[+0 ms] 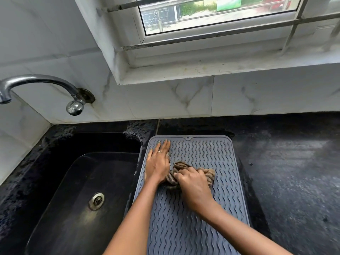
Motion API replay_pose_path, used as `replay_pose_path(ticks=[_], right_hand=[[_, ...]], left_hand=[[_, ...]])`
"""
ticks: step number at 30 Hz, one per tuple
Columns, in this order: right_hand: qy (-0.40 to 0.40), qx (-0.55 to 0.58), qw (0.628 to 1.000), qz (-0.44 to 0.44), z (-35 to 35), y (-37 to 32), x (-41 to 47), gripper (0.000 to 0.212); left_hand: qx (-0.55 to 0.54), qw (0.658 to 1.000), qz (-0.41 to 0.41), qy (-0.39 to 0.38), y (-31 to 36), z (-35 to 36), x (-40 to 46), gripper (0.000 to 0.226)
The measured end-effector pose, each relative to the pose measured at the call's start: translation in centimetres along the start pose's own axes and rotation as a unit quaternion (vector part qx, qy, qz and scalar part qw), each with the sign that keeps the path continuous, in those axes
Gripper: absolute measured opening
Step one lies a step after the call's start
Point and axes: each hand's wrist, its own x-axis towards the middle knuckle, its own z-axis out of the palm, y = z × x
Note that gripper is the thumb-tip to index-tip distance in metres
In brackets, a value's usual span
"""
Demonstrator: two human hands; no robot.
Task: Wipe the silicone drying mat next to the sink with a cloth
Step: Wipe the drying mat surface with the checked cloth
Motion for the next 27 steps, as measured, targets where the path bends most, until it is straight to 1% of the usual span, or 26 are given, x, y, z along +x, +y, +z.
replay_pose_path(ticks=[1,2,4,5,6,7,8,9,10,11,13,15,17,20,21,23,24,25,26,27], right_hand=[[-0.012,0.027,1.0,0.001,-0.7,0.3,0.7,0.023],[-0.001,0.054,0.998,0.015,-1.5,0.7,1.9,0.022],[0.064,0.093,0.992,0.06,-2.9,1.8,5.0,0.028],[0.108,0.089,0.988,0.062,-3.1,2.3,6.7,0.034],[0.126,0.073,0.988,0.058,-3.0,2.7,8.2,0.041],[0.105,0.05,0.991,0.064,-2.5,2.9,9.4,0.049],[0.055,0.022,0.995,0.075,-1.8,2.9,10.3,0.055],[0.002,-0.015,0.997,0.081,-0.8,2.8,10.7,0.058],[-0.03,-0.055,0.995,0.081,0.2,2.7,10.7,0.058],[-0.03,-0.083,0.993,0.077,1.0,2.5,10.3,0.056],[0.016,-0.095,0.994,0.06,1.9,2.3,8.7,0.051],[0.064,-0.071,0.995,0.034,2.2,1.9,6.4,0.048],[0.074,-0.045,0.996,0.004,2.2,1.2,3.3,0.047],[0.068,-0.035,0.997,-0.029,1.6,0.0,-1.2,0.05],[0.049,-0.026,0.998,-0.044,1.4,-0.1,-2.0,0.048],[-0.007,0.015,0.998,-0.054,-0.1,0.0,-1.9,0.035],[-0.004,0.054,0.998,-0.037,-0.8,0.4,-1.0,0.031],[0.029,0.098,0.995,-0.012,-1.5,0.6,0.3,0.028],[0.087,0.128,0.988,0.014,-2.2,1.1,1.9,0.028],[0.143,0.13,0.981,0.033,-2.7,1.8,3.8,0.033]], left_hand=[[0.0,1.0,-0.001,-0.001,0.0,0.1,0.1,0.05],[0.002,1.0,-0.003,-0.005,-0.1,0.1,0.2,0.051],[0.002,1.0,-0.005,-0.011,-0.2,0.3,0.2,0.052],[-0.005,1.0,-0.008,-0.002,-0.3,0.4,0.1,0.051],[-0.017,1.0,-0.012,0.013,-0.3,0.5,0.0,0.05],[-0.031,0.999,-0.016,0.026,-0.3,0.5,-0.1,0.049],[-0.035,0.999,-0.017,0.03,-0.3,0.5,-0.2,0.049],[-0.03,0.999,-0.016,0.029,-0.2,0.6,-0.1,0.048],[-0.02,0.999,-0.015,0.025,-0.3,0.7,-0.1,0.048],[-0.015,0.999,-0.016,0.024,-0.3,0.7,0.0,0.048],[-0.026,0.999,-0.019,0.028,-0.4,0.6,0.0,0.052],[-0.034,0.999,-0.004,0.022,-0.4,0.5,0.0,0.056],[-0.027,1.0,0.006,0.011,-0.5,0.5,0.0,0.051],[-0.013,1.0,0.004,0.008,-0.5,0.5,0.1,0.048],[-0.013,1.0,0.004,0.01,-0.5,0.7,0.1,0.048],[-0.016,1.0,0.0,0.012,-0.5,0.8,0.1,0.049],[-0.016,1.0,-0.003,0.011,-0.6,0.8,0.1,0.049],[-0.015,1.0,-0.004,0.009,-0.6,0.8,0.1,0.049],[-0.013,1.0,-0.003,0.007,-0.6,0.8,0.2,0.049],[-0.011,1.0,-0.002,0.007,-0.6,0.8,0.2,0.049]])
